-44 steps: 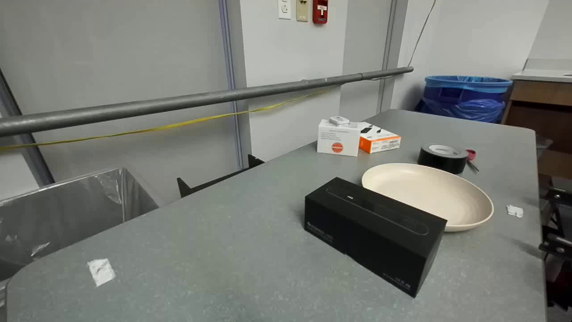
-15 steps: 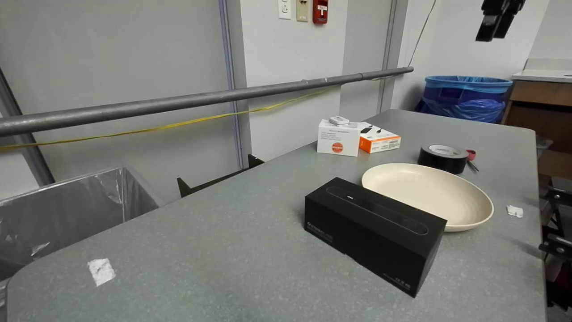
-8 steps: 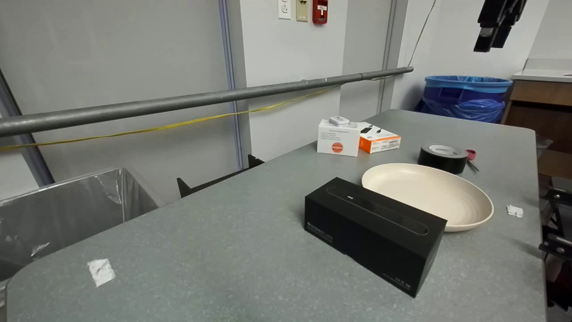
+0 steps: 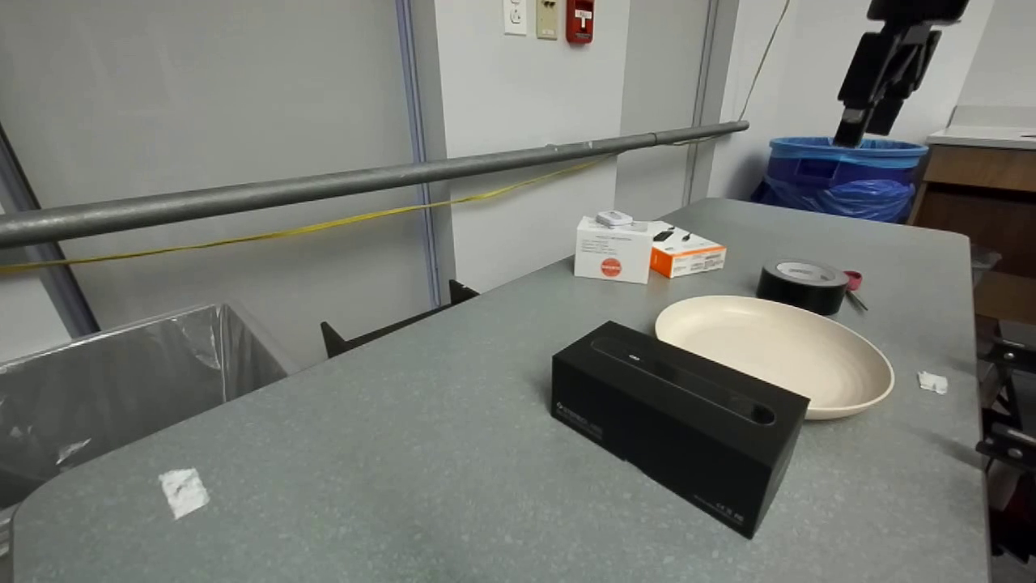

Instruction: Put the black tape on the plate

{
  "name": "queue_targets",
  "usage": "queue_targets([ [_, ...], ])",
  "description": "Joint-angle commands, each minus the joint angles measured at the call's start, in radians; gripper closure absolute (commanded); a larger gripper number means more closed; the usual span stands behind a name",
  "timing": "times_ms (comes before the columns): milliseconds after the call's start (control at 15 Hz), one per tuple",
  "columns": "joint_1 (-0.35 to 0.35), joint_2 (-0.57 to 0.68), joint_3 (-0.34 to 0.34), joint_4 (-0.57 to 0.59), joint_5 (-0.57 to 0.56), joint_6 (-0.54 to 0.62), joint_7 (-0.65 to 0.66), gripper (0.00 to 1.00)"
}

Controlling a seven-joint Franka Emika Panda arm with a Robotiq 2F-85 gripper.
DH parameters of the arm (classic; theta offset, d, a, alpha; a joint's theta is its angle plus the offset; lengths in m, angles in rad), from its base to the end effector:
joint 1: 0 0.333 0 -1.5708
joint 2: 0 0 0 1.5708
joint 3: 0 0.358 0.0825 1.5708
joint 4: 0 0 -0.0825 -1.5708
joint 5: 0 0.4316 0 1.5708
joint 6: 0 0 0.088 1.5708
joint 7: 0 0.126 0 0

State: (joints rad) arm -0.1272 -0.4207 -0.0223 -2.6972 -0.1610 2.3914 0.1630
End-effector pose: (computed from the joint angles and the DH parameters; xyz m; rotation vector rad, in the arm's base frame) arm 0.4081 -0.0644 0.3614 3.0151 -0.3018 0.1758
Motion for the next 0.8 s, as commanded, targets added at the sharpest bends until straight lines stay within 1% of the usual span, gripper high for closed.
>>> queue_targets([
  [0,-0.106,0.197,0.029,0.004,-0.135,0.235,0.148,0.00],
  [133,-0.149,0.304,0.022,0.041,-0.203,0.294,0.228,0.00],
  [267,-0.162,0.398,0.001,0.080,-0.250,0.337,0.301,0.00],
  [400,-0.146,0.485,-0.035,0.129,-0.264,0.350,0.361,0.00],
  [533,-0.116,0.563,-0.085,0.177,-0.294,0.376,0.431,0.00],
  [733,-0.061,0.661,-0.146,0.242,-0.230,0.371,0.437,0.00],
])
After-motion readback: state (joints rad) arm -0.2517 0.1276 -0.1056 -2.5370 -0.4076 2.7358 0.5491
